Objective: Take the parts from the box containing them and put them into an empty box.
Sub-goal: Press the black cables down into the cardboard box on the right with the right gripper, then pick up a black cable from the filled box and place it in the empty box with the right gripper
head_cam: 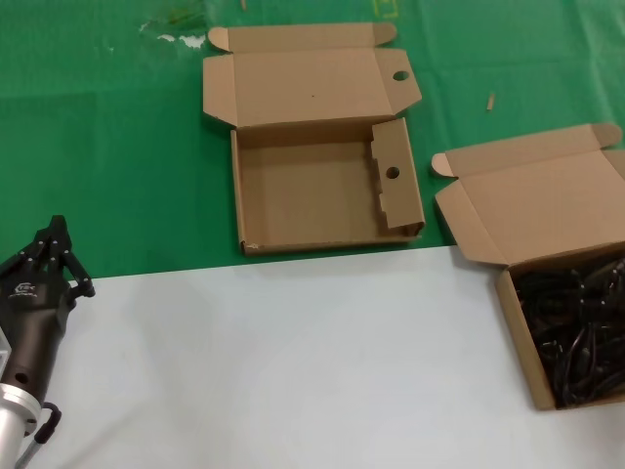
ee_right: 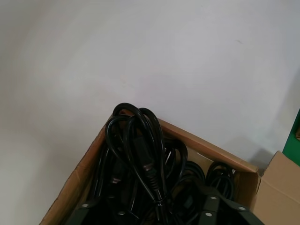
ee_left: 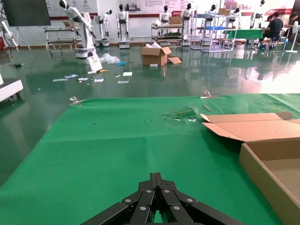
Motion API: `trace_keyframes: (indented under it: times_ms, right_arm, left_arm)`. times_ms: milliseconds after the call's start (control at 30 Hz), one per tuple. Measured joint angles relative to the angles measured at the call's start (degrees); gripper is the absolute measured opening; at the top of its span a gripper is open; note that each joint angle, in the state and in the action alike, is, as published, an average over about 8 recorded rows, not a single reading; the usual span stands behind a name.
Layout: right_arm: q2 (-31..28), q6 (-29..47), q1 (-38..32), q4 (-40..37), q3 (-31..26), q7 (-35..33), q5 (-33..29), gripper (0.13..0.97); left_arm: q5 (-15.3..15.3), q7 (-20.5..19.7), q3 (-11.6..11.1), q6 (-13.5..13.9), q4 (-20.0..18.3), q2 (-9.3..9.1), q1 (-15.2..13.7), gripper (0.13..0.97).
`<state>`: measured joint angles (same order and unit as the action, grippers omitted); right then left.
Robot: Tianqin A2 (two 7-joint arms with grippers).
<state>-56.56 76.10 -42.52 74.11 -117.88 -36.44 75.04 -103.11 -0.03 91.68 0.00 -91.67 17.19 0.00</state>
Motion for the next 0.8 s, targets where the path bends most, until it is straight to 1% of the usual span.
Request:
trace_keyframes:
  times_ms: [233, 367, 633, 800]
  right_arm:
    - [0.47, 0.19, -0.84, -0.78, -0.43, -0.16, -0.31, 0.388]
    - [0.66, 0.02, -0.86, -1.15, -0.55, -0.28, -0.31, 0.388]
    - [0.29, 0.20, -0.69, -0.45, -0.46, 0.77, -0.11, 0.243]
    - [-0.50, 1.33, -1.41, 3.47, 0.01, 4.69, -0.39, 0.224]
  left_arm:
    - [0.00, 0.00, 0.00, 0.00, 0.00, 0.00, 0.00, 0.140]
    - [0.01, 0.00, 0.00, 0.00, 0.00, 0.00, 0.00, 0.140]
    - [0.01, 0.00, 0.00, 0.00, 0.00, 0.00, 0.00, 0.140]
    - [0.01, 0.00, 0.00, 0.00, 0.00, 0.00, 0.00, 0.140]
